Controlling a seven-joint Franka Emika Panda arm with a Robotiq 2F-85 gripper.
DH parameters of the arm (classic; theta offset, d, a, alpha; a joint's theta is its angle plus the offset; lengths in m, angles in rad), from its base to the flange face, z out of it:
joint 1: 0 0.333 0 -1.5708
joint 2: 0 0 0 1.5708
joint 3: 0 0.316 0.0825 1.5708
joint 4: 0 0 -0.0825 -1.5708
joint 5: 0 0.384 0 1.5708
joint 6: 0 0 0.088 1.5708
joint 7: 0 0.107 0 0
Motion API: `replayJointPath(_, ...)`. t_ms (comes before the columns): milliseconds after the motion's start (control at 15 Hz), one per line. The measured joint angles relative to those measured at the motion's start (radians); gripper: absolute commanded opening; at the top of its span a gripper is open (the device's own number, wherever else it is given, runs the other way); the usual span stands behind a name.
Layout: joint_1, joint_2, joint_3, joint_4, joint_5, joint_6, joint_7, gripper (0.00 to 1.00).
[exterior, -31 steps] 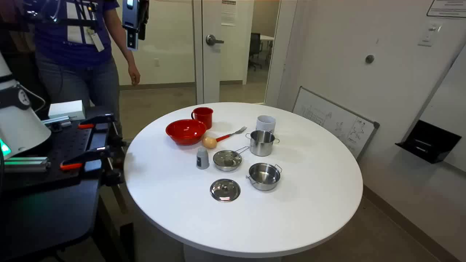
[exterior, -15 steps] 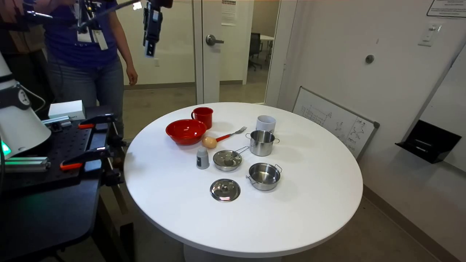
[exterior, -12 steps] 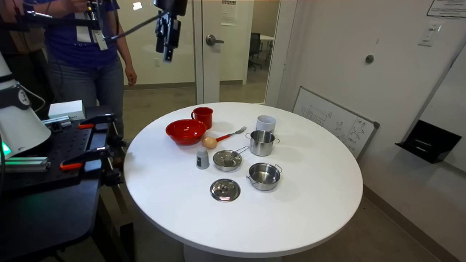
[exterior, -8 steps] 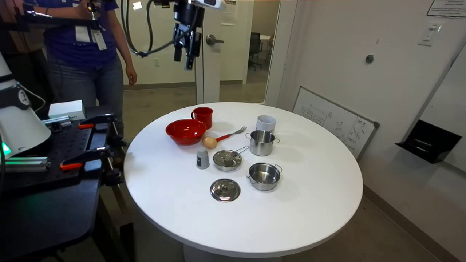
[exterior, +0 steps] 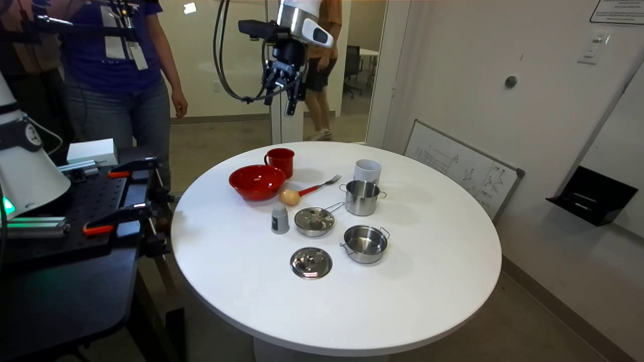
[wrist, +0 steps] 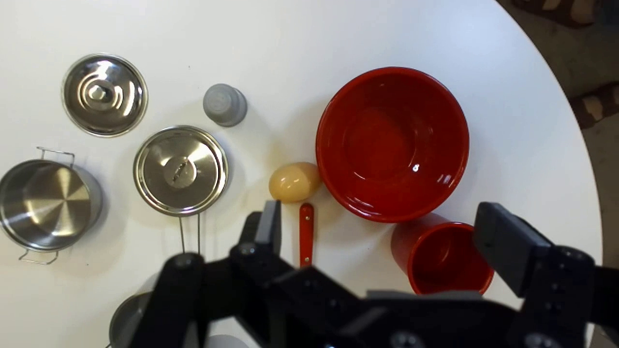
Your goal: Put the orange cup in the orange bowl
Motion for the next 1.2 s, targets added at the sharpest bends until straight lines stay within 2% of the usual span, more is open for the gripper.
replayJointPath(467, -0.004, 0.025, 0.001, 0.023, -0.002, 0.008, -0.002, 1.00)
replayJointPath(800, 0.000, 0.111, 0.012, 0.044, -0.002, 0.169, -0.002, 1.00)
replayJointPath(1200, 0.014, 0.282, 0.051, 0.145, 0.006, 0.310, 0.013, 1.00)
